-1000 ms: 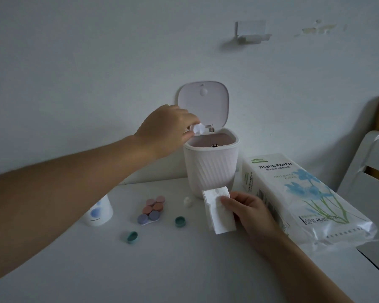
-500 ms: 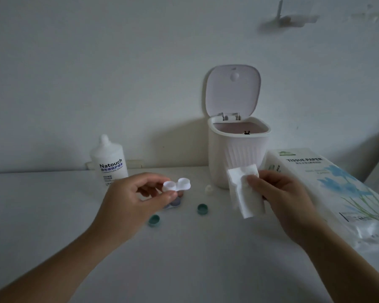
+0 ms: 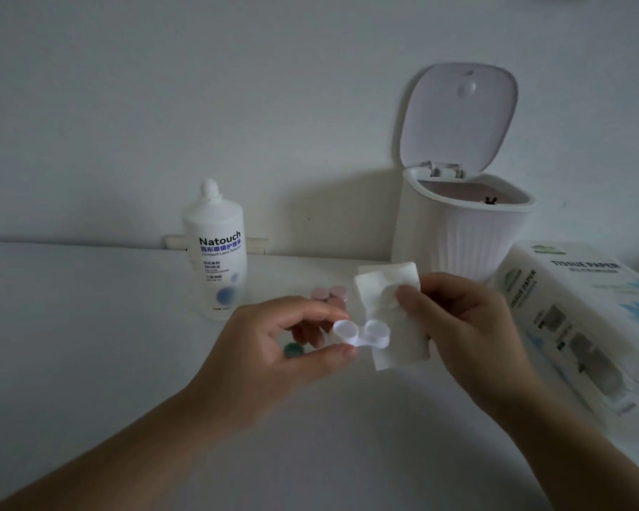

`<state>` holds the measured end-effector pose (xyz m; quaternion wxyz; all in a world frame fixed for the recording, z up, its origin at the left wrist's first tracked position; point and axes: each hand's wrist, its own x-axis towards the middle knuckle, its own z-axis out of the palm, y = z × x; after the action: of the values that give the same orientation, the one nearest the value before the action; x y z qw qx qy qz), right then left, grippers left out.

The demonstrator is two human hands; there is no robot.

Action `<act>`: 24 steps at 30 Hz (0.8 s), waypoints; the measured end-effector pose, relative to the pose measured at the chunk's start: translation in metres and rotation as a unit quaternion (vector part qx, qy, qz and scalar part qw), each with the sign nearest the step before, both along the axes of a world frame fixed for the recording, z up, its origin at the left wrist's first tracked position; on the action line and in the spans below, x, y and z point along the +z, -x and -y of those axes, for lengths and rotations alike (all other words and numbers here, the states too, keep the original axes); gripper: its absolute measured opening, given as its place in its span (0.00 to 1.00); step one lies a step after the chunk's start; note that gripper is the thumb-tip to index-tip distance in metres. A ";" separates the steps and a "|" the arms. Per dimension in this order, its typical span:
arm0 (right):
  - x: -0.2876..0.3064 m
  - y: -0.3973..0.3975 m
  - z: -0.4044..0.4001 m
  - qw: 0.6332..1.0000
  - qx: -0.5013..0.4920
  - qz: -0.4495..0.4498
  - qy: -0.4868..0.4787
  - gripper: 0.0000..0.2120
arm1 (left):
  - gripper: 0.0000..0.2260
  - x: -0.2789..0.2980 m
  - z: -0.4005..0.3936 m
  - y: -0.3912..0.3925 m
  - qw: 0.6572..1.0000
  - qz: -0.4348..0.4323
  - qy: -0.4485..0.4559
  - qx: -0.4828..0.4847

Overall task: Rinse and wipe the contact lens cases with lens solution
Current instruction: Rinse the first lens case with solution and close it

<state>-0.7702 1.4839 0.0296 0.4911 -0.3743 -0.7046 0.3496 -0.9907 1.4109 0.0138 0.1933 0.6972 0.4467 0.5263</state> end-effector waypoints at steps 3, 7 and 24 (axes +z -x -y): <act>0.001 -0.006 -0.001 0.983 0.065 -0.117 0.125 0.10 | 0.11 0.000 -0.001 0.002 1.000 0.005 0.013 0.002; -0.001 -0.007 -0.001 0.963 0.113 -0.153 0.193 0.08 | 0.11 0.001 -0.001 0.000 1.000 -0.001 0.012 0.005; 0.001 0.005 0.013 0.946 0.212 -0.144 0.200 0.25 | 0.13 0.003 0.000 -0.004 0.997 0.049 0.063 0.011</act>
<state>-0.7750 1.4710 0.0302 0.4170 -0.2528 -0.6050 0.6294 -0.9872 1.4111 0.0164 0.2524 0.6518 0.4765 0.5333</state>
